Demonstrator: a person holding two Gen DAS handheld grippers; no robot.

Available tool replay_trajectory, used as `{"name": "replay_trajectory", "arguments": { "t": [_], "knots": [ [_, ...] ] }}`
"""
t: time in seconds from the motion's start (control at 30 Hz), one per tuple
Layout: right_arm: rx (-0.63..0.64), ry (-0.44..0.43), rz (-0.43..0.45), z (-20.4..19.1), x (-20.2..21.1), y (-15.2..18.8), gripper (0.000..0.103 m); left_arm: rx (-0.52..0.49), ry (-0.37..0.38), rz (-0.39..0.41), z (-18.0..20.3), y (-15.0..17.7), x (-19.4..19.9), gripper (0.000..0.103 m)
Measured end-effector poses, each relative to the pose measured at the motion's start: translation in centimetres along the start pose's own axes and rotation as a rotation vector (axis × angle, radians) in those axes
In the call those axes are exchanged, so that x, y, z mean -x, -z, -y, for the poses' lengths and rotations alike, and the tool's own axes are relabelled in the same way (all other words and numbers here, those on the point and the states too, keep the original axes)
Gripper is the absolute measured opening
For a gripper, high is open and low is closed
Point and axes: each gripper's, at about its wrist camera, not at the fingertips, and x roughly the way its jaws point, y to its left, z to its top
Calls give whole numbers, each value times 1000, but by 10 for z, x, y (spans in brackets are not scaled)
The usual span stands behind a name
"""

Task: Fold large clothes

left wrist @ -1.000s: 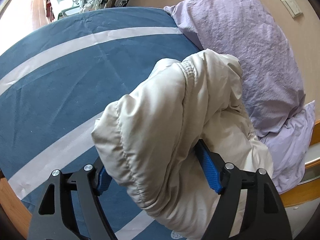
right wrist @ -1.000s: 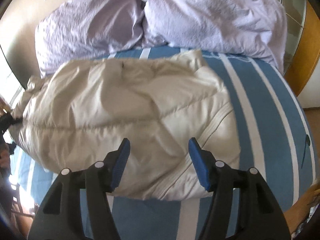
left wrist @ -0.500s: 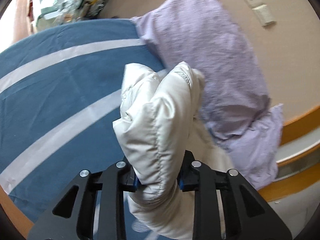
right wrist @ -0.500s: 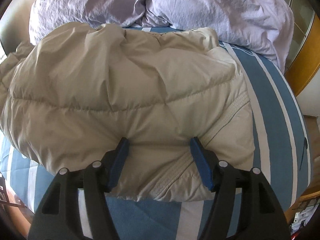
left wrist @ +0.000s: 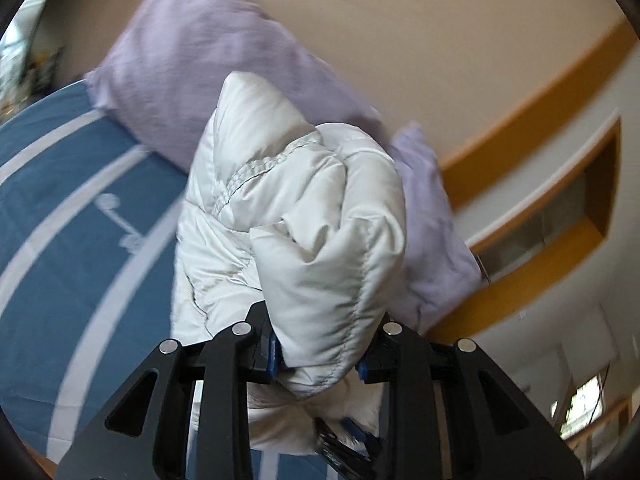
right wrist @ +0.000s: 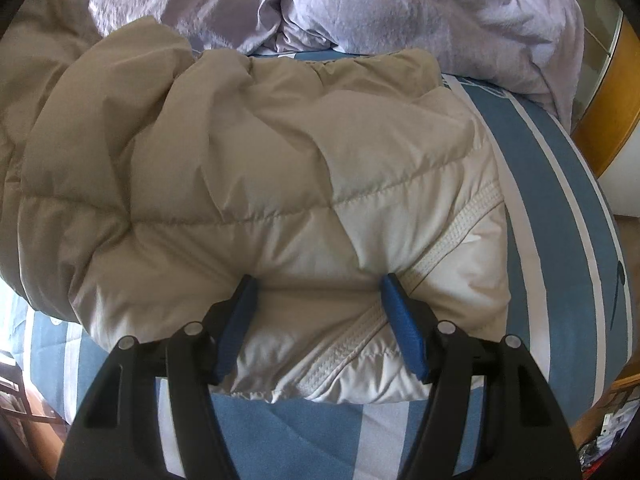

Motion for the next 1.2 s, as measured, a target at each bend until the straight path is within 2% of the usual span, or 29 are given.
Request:
{"name": "replay_trajectory", "arguments": {
  "t": [0.33, 0.73, 1.2],
  "knots": [
    [-15, -21, 5, 4, -1, 0, 65, -129, 63, -115, 54, 32, -36, 26],
    [-20, -40, 13, 8, 0, 2, 65, -202, 77, -213, 77, 56, -80, 26],
    [-22, -89, 27, 15, 2, 6, 66, -274, 71, -306, 95, 85, -110, 26]
  ]
}}
